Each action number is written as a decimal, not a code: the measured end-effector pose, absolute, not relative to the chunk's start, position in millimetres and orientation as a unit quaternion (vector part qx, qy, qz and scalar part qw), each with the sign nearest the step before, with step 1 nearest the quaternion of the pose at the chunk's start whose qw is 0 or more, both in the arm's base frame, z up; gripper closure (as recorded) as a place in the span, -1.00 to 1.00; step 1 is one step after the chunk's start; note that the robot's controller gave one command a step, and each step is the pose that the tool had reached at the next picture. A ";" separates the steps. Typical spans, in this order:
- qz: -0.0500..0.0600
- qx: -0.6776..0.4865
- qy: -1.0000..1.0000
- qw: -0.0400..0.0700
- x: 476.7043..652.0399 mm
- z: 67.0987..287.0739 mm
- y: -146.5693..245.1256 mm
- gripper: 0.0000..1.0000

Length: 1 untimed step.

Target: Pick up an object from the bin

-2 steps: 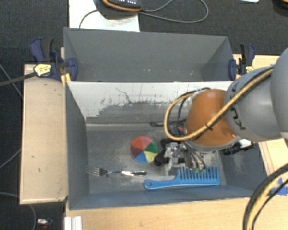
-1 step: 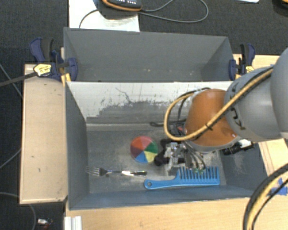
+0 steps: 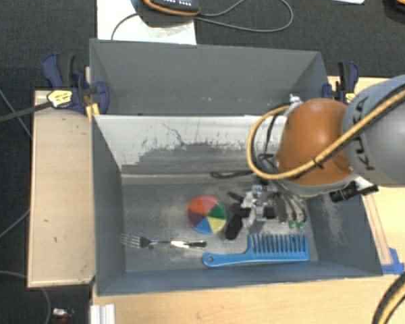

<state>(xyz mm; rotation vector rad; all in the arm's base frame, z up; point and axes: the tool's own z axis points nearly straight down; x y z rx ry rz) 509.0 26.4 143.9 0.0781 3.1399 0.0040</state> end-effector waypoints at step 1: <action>0.002 0.024 1.000 -0.001 507.2 225.9 32.5 1.00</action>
Offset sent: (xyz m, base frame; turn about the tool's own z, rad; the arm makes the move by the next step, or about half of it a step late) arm -0.0035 -0.0024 0.1253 -0.0092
